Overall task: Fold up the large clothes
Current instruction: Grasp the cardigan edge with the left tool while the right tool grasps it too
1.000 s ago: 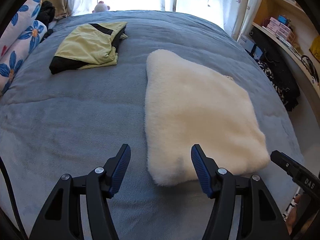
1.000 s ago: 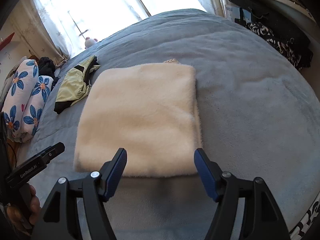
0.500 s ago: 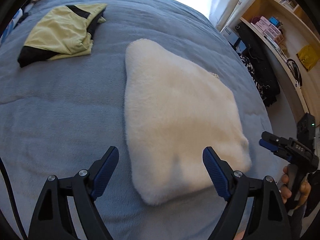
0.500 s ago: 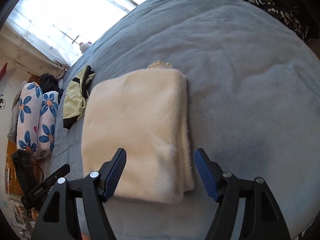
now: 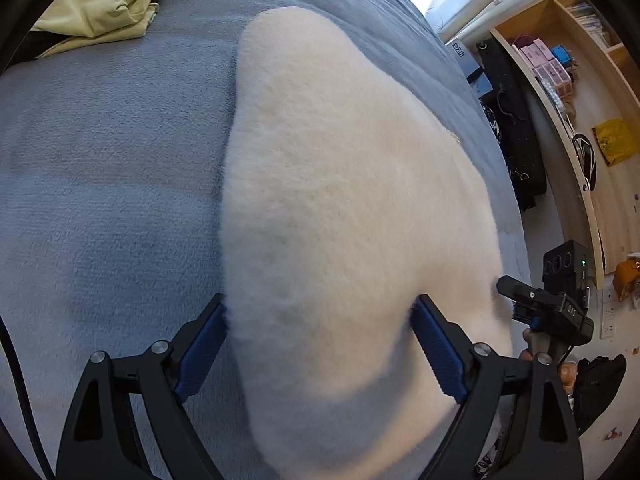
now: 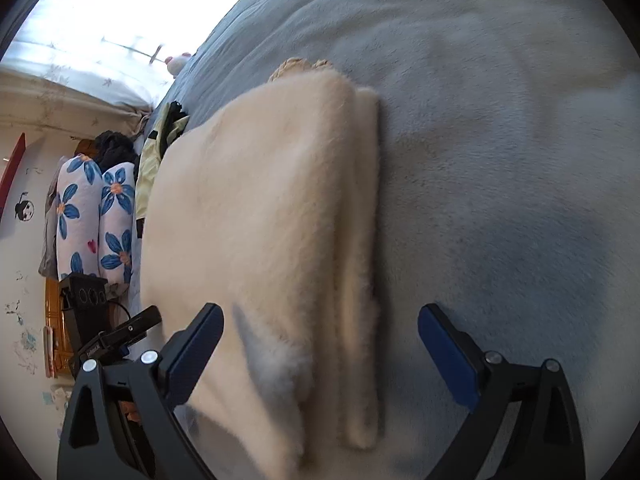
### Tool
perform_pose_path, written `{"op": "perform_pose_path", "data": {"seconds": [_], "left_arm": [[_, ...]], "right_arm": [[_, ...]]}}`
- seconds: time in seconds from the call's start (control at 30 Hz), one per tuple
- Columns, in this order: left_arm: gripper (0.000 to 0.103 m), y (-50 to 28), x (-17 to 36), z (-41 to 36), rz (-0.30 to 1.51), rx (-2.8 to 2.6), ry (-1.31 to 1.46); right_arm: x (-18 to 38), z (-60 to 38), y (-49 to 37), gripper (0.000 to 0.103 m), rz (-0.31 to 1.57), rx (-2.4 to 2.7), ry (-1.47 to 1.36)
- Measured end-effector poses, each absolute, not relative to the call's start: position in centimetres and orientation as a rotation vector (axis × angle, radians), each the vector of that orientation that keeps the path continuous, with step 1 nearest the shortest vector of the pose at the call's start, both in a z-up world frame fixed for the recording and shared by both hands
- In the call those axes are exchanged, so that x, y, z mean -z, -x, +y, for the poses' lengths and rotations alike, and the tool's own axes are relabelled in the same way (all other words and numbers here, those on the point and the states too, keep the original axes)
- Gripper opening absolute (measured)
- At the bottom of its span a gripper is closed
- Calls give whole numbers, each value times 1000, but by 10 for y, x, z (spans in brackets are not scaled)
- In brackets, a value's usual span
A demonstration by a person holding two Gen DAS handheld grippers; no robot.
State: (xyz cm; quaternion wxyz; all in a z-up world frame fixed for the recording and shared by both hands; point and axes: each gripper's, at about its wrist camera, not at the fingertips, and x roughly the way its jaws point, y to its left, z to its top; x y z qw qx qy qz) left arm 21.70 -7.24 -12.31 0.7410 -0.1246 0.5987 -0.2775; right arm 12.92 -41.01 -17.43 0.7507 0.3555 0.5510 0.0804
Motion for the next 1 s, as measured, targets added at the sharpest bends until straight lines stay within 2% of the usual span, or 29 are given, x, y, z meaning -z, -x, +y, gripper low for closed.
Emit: {"op": "perform_pose_path", "data": {"seconds": [0.23,0.37,0.73,0.77,0.8,0.87,0.97,1.0], "left_arm": [[103,-226,141,-88,1317,664,281],[103,-230,142,-97,1312,700,269],[103,-238,138,-121,1312,693,222],[100,-235,136,-121,1305,686,214],[99,-233,134,-121,1296,676,202],[89,-229,126,-128,1270,654,159],[75,-222,110,-138,1218,630,75],[73,-222,104,-140,1203,623,49]], "right_arm": [[186,-394,-157,98,1185,-246,-714],[194,-387,-170,103,1175,-285,-713],[195,-377,-174,103,1163,-298,-665],[195,-377,-173,101,1157,-307,-658],[193,-377,-172,93,1152,-322,-662],[189,-376,-173,85,1151,-333,-673],[173,-370,-170,67,1122,-343,-665],[164,-366,-168,64,1106,-338,-649]]}}
